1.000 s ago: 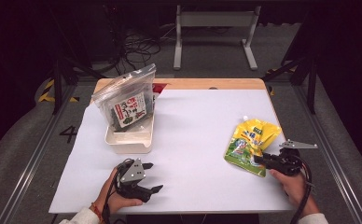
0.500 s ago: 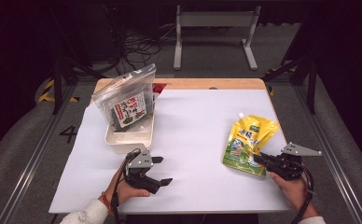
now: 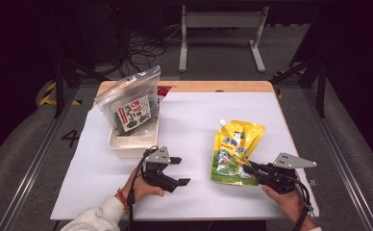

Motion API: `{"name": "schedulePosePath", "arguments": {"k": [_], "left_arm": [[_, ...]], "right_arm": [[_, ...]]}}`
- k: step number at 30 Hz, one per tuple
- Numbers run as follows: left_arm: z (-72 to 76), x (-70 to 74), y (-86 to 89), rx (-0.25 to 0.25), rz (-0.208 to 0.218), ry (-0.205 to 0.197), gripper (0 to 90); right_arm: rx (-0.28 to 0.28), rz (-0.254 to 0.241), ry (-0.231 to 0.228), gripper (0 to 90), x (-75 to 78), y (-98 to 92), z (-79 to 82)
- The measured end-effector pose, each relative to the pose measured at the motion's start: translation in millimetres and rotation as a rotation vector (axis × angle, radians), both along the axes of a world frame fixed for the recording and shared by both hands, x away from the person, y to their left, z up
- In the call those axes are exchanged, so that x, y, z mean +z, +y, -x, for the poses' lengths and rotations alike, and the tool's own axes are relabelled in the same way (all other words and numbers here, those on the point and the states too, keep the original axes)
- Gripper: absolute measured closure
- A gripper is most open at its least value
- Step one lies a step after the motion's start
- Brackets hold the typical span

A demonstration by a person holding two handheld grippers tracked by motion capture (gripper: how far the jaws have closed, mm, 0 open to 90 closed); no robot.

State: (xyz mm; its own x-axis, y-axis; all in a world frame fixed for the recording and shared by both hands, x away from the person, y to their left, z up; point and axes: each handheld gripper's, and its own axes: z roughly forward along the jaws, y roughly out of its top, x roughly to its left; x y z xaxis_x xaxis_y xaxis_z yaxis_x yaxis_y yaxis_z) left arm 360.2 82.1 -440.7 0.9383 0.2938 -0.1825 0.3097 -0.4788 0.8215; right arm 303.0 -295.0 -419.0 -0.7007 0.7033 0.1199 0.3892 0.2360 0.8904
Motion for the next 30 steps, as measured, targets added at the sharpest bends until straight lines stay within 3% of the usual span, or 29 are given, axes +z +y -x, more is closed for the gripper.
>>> {"name": "schedulePosePath", "arguments": {"k": [8,13,15,20,24,27,30], "left_arm": [[-7.4,-5.7,-15.9,0.019,-0.018,0.025,16.2],[-14.7,-16.2,-24.7,0.013,-0.034,0.087,14.9],[-16.3,-17.8,-27.5,0.006,-0.03,0.09,12.6],[-19.0,-17.3,-30.1,-0.012,0.013,0.118,12.8],[-21.3,-17.4,-31.8,-0.023,0.051,0.154,13.1],[-21.3,-13.6,-32.4,-0.017,0.058,0.133,15.1],[-19.2,-8.9,-31.4,-0.028,0.118,0.134,24.7]], "right_arm": [[0.079,0.028,-0.01,78.5,-2.0,29.7,6.2],[0.121,0.043,-0.013,78.7,-6.0,45.3,8.0],[0.135,0.041,-0.022,78.7,-6.8,48.9,9.2],[0.17,0.041,-0.036,78.6,-10.5,54.5,10.6],[0.193,0.058,-0.086,78.6,-8.5,60.4,15.2],[0.203,0.057,-0.086,78.6,-10.3,62.1,15.3],[0.203,0.058,-0.081,78.3,-12.4,62.7,13.8]]}}
